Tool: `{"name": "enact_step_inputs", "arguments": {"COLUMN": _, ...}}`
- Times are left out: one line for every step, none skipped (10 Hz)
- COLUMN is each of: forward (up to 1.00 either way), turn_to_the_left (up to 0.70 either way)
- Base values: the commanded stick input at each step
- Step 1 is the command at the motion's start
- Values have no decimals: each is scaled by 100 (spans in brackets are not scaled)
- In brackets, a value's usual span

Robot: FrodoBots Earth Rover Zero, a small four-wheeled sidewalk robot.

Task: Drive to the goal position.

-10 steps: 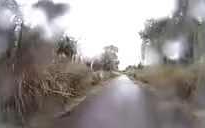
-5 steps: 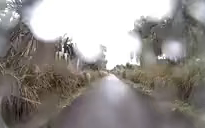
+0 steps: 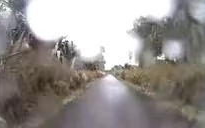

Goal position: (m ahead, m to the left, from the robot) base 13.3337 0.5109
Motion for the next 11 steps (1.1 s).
{"name": "enact_step_inputs", "arguments": {"forward": 85, "turn_to_the_left": 0}}
{"name": "enact_step_inputs", "arguments": {"forward": 85, "turn_to_the_left": 0}}
{"name": "enact_step_inputs", "arguments": {"forward": 85, "turn_to_the_left": 0}}
{"name": "enact_step_inputs", "arguments": {"forward": 85, "turn_to_the_left": 0}}
{"name": "enact_step_inputs", "arguments": {"forward": 85, "turn_to_the_left": 0}}
{"name": "enact_step_inputs", "arguments": {"forward": 85, "turn_to_the_left": 0}}
{"name": "enact_step_inputs", "arguments": {"forward": 85, "turn_to_the_left": 0}}
{"name": "enact_step_inputs", "arguments": {"forward": 85, "turn_to_the_left": 0}}
{"name": "enact_step_inputs", "arguments": {"forward": 85, "turn_to_the_left": 0}}
{"name": "enact_step_inputs", "arguments": {"forward": 85, "turn_to_the_left": 0}}
{"name": "enact_step_inputs", "arguments": {"forward": 85, "turn_to_the_left": 0}}
